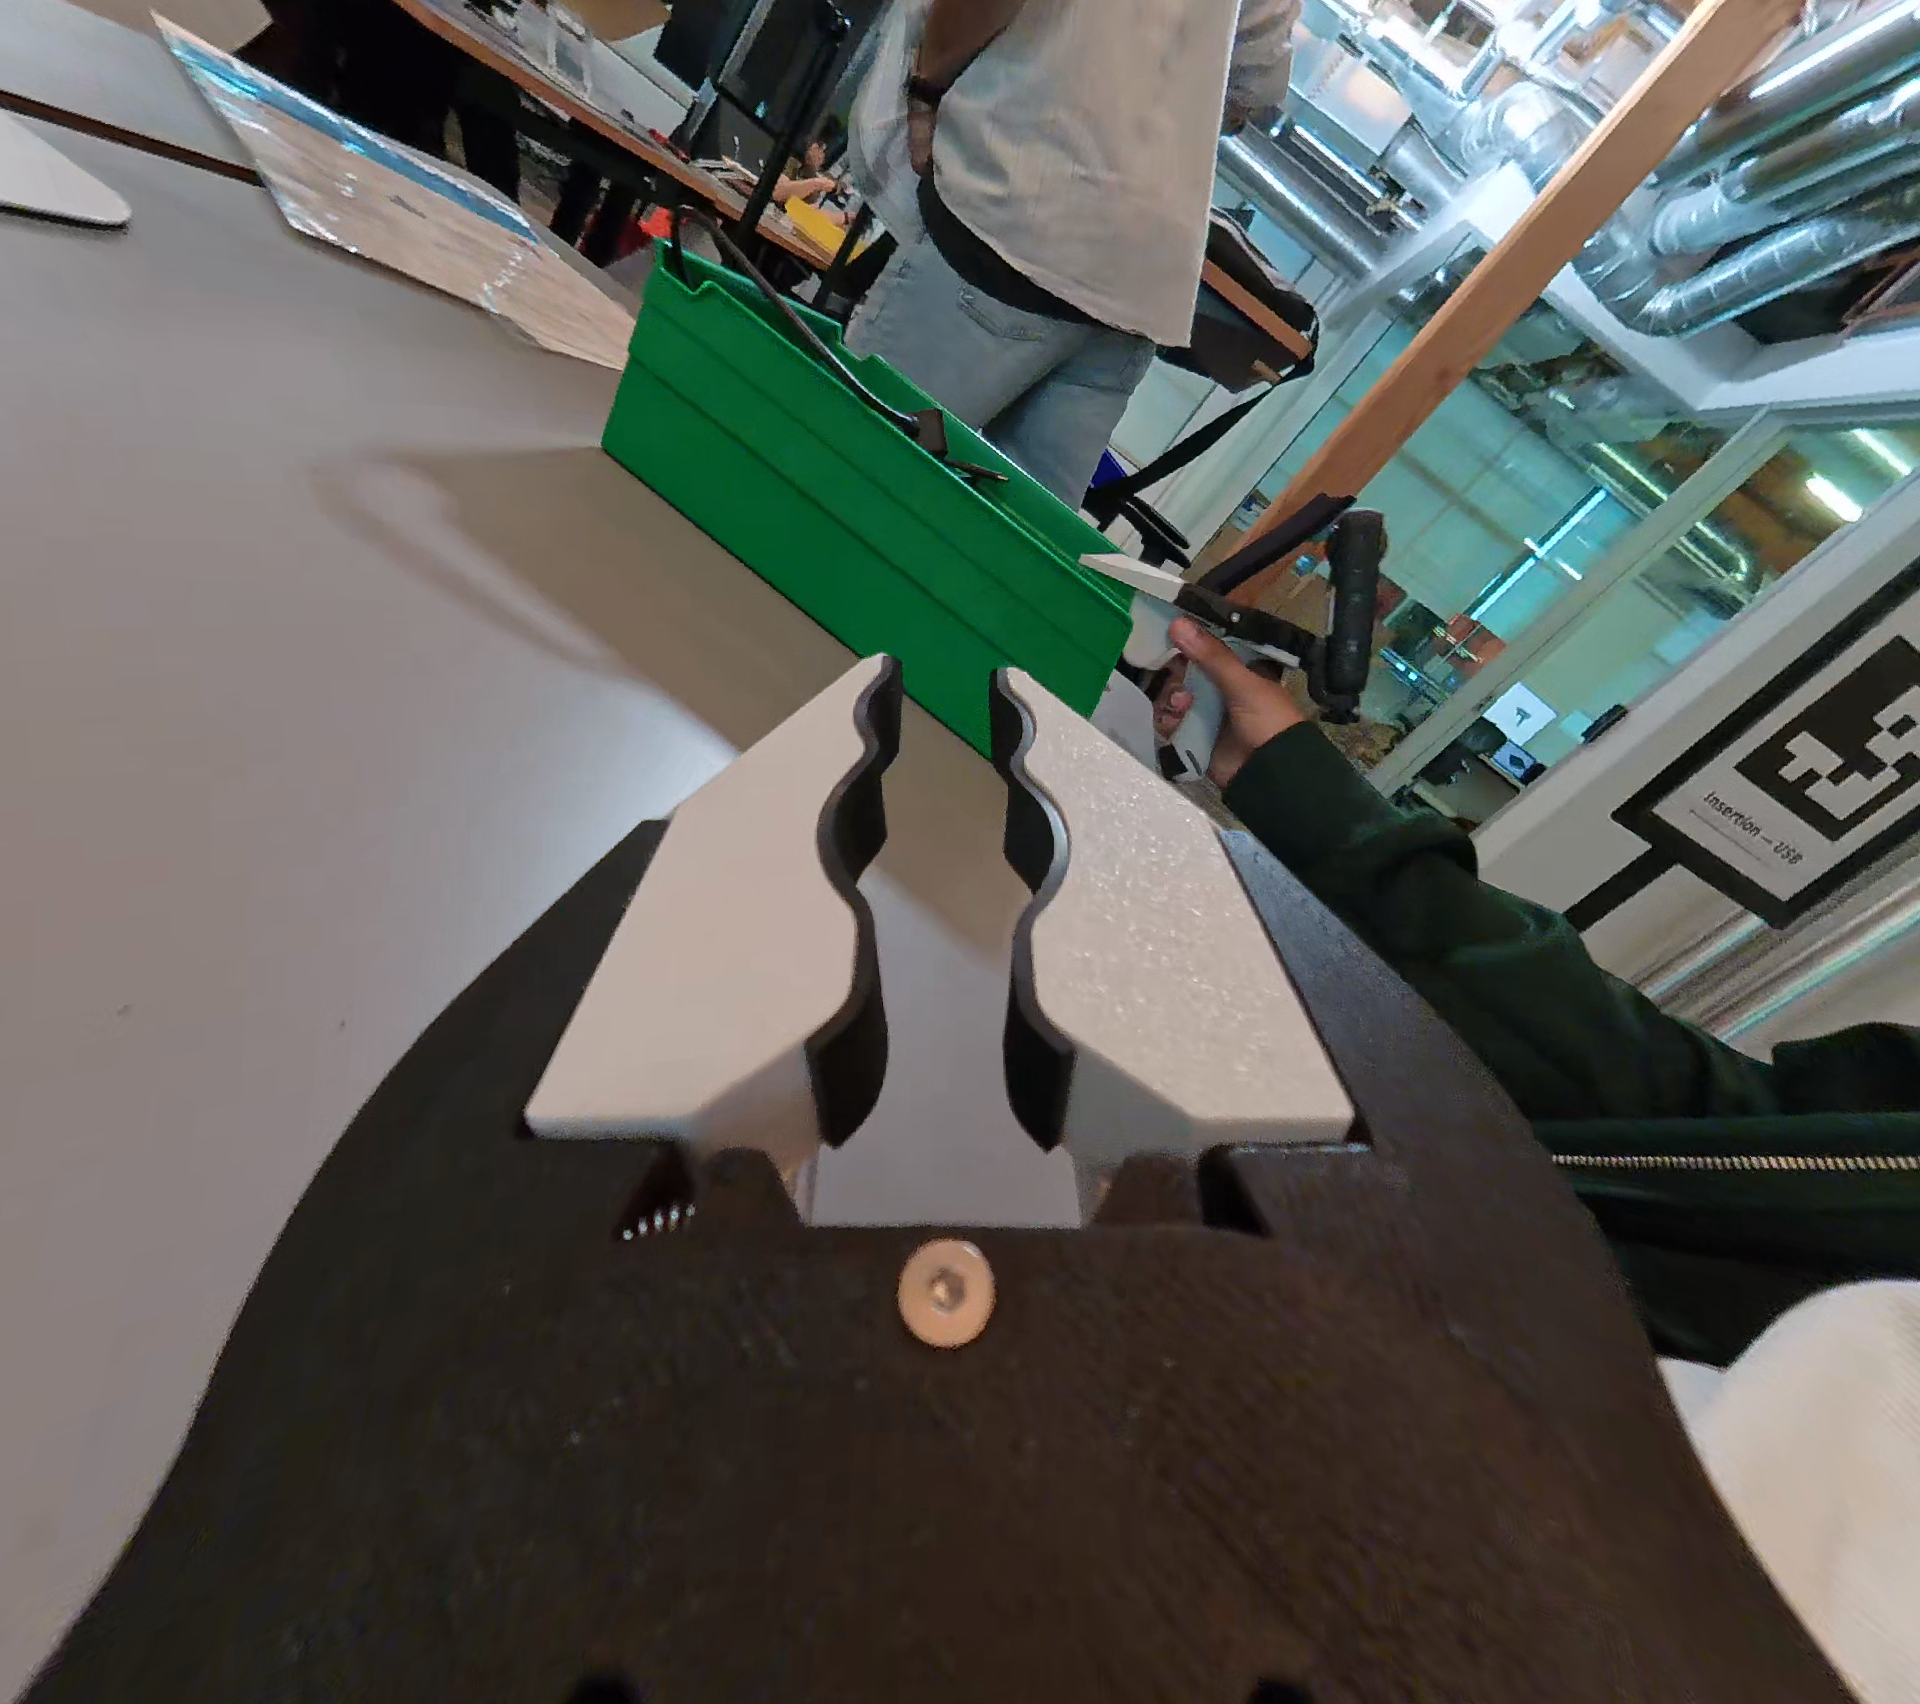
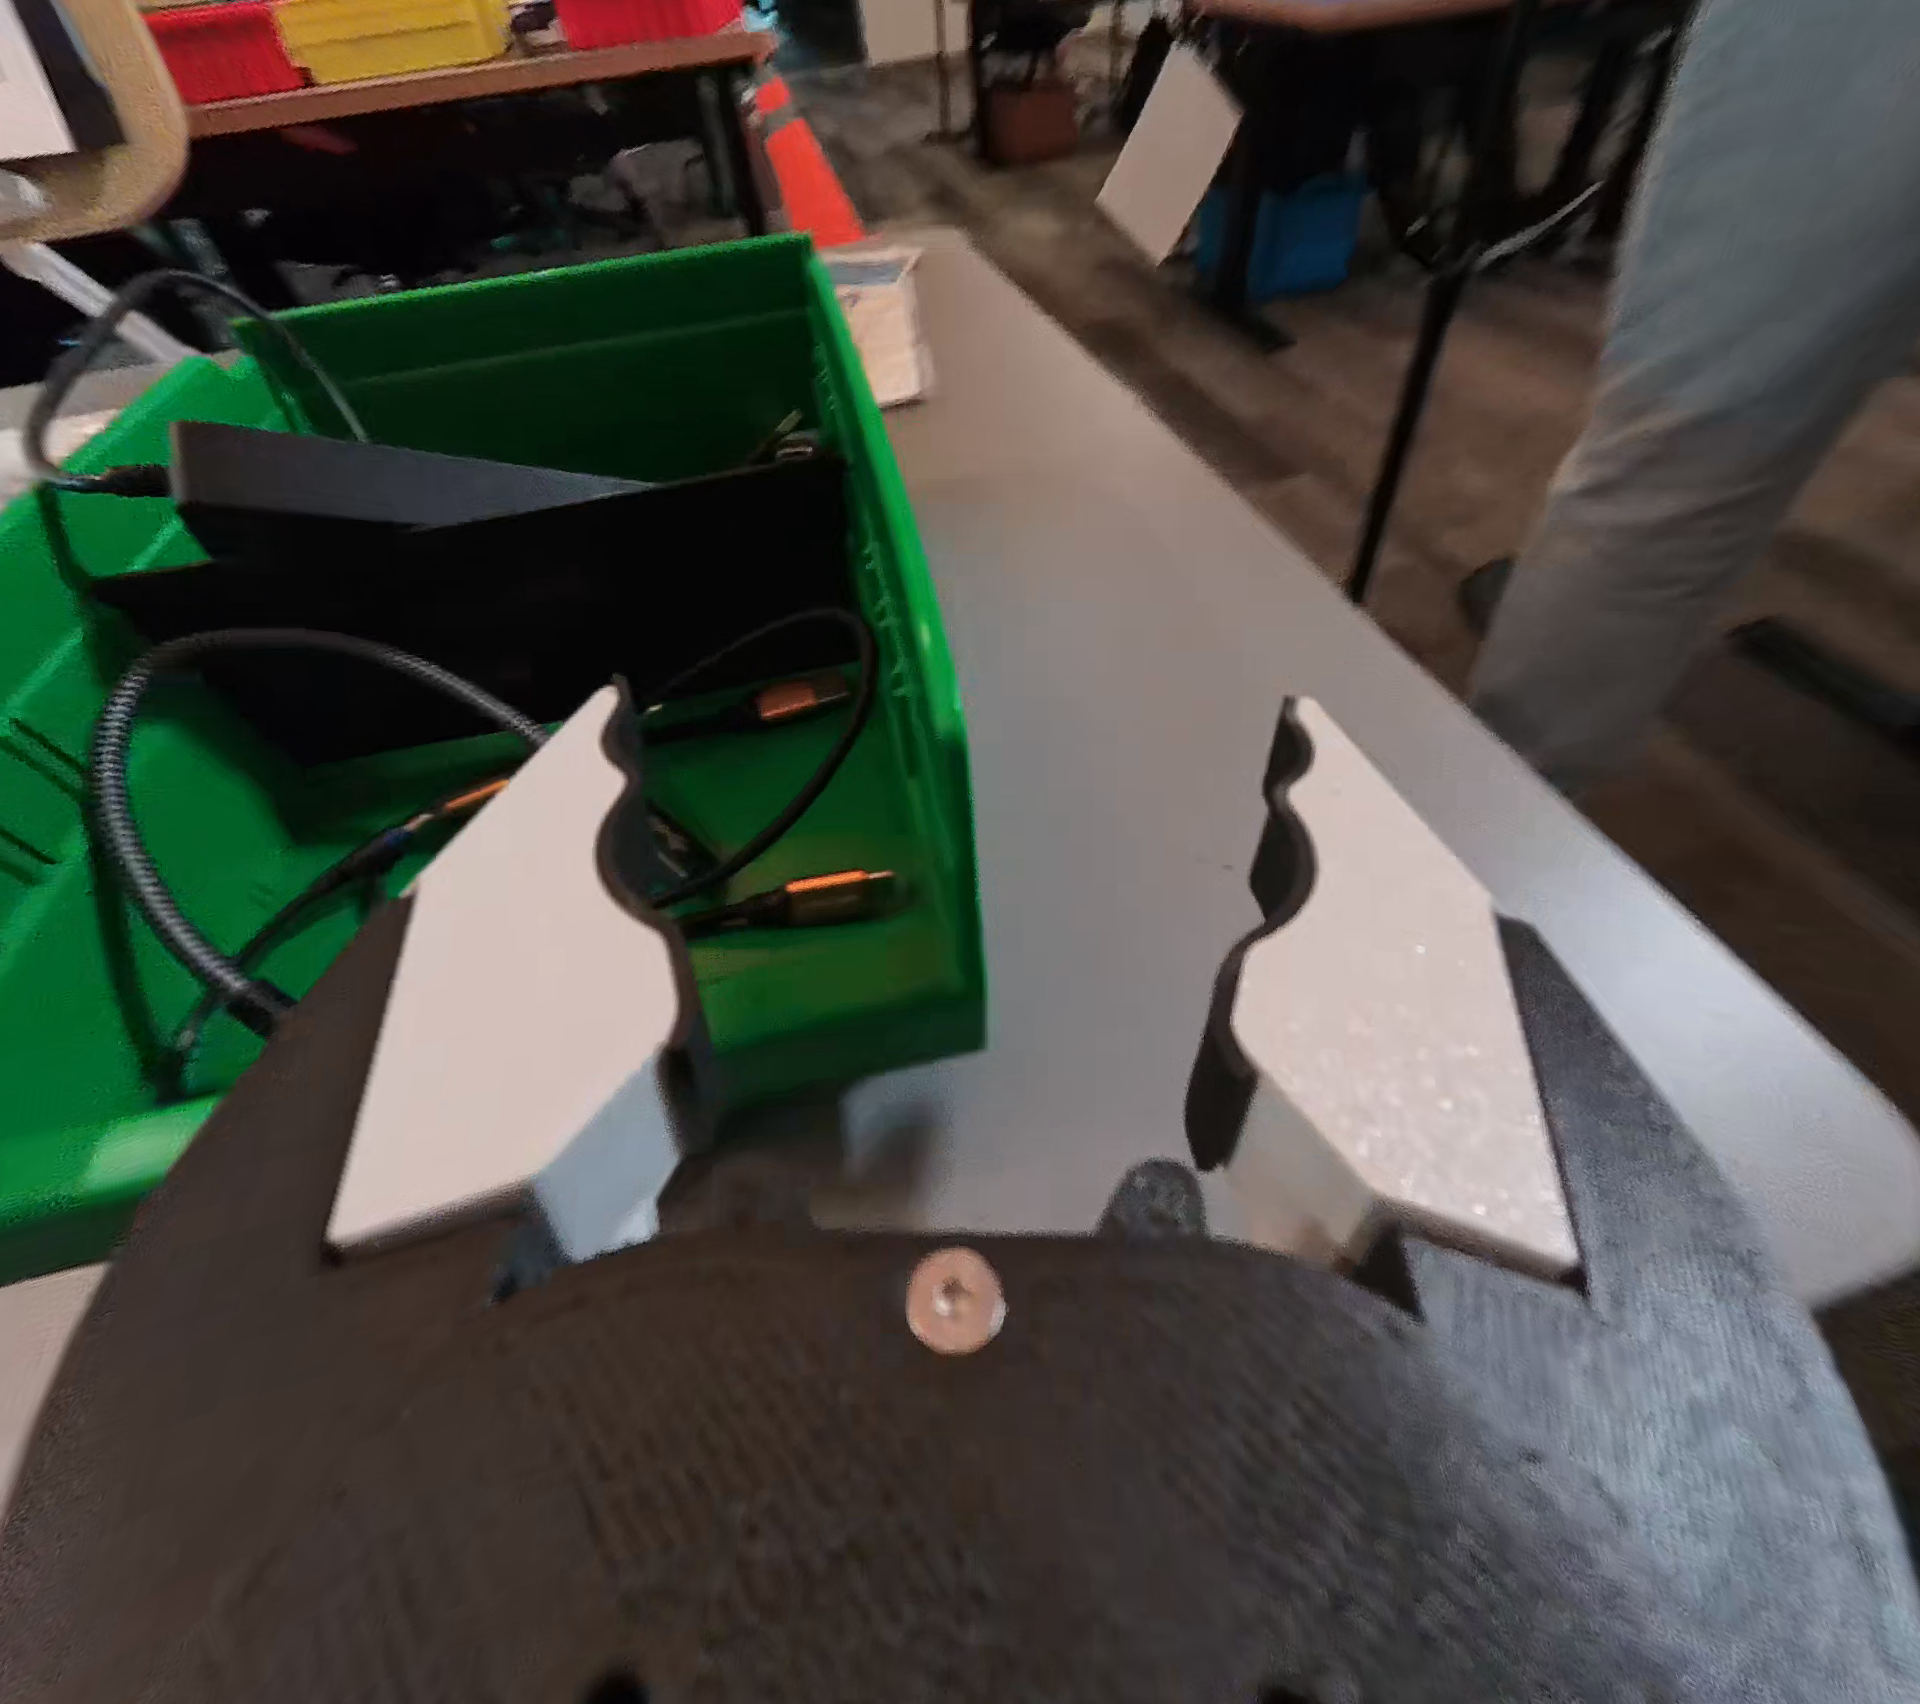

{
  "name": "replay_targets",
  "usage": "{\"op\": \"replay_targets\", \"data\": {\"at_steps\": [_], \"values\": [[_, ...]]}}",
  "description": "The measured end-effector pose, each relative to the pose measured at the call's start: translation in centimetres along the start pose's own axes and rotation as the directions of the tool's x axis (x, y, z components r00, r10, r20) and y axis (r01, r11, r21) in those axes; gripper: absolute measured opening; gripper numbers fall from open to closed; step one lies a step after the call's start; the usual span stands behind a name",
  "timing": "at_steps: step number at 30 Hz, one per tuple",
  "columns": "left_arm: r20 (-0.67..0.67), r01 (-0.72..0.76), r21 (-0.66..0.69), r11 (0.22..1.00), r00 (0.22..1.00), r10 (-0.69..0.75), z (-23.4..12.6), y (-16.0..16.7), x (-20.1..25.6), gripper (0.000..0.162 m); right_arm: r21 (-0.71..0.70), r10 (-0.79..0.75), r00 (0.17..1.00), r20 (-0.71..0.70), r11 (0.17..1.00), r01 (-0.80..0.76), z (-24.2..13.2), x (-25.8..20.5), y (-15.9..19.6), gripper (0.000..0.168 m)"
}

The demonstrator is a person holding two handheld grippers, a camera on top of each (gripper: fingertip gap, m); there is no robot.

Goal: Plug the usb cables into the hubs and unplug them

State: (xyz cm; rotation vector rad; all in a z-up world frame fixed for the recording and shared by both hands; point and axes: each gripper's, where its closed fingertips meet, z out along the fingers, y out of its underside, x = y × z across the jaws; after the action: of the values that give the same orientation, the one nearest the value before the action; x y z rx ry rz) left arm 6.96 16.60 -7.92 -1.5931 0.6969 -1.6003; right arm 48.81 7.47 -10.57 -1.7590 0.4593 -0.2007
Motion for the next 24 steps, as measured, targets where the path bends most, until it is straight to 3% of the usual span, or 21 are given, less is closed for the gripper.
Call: {"op": "replay_targets", "data": {"at_steps": [2, 3, 5, 7, 11, 14, 19, 21, 22, 24], "values": [[0.024, 0.001, 0.015, 1.0, 1.0, -0.001, -1.2, -0.2, -0.1, 0.016, -0.079, 0.084, 0.992, 0.093, 0.994, -0.076, 1.6, -1.5, 0.9, 0.104], [0.037, -0.004, 0.028, 1.0, 0.999, 0.003, -2.0, -0.4, -0.1, 0.016, -0.131, 0.147, 0.98, 0.135, 0.983, -0.13, 2.5, -2.4, 1.6, 0.081], [0.071, -0.013, 0.07, 0.997, 0.997, 0.008, -3.6, -1.2, -0.2, 0.016, -0.188, 0.266, 0.956, 0.12, 0.952, -0.242, 3.9, -2.8, 2.3, 0.075], [0.111, -0.015, 0.125, 0.992, 0.994, 0.001, -5.2, -2.1, -0.7, 0.015, -0.18, 0.32, 0.928, 0.192, 0.941, -0.288, 4.6, -3.6, 1.7, 0.022], [0.161, 0.004, 0.209, 0.978, 0.986, -0.039, -7.5, -3.4, -1.6, 0.016, -0.168, 0.233, 0.956, 0.176, 0.965, -0.204, 6.2, -4.8, 1.3, 0.009], [0.193, -0.012, 0.219, 0.976, 0.981, -0.031, -8.3, -3.4, -1.7, 0.017, -0.179, 0.275, 0.928, 0.251, 0.955, -0.235, 7.2, -7.2, 0.9, 0.008], [0.326, -0.186, 0.173, 0.967, 0.938, 0.122, -9.1, -3.4, -1.3, 0.027, -0.156, 0.235, 0.896, 0.376, 0.97, -0.189, 7.6, -12.3, -0.6, 0.006], [0.498, -0.354, 0.156, 0.922, 0.834, 0.236, -10.9, -4.8, -1.6, 0.031, -0.163, 0.232, 0.872, 0.432, 0.97, -0.178, 7.5, -14.5, -0.8, 0.006], [0.624, -0.455, 0.152, 0.877, 0.733, 0.272, -12.7, -6.2, -1.9, 0.036, -0.173, 0.236, 0.857, 0.457, 0.969, -0.174, 7.4, -15.6, -0.8, 0.006], [0.848, -0.651, 0.081, 0.754, 0.443, 0.291, -17.6, -9.0, -2.1, 0.045, -0.195, 0.241, 0.83, 0.502, 0.967, -0.163, 7.2, -17.9, -0.5, 0.006]]}}
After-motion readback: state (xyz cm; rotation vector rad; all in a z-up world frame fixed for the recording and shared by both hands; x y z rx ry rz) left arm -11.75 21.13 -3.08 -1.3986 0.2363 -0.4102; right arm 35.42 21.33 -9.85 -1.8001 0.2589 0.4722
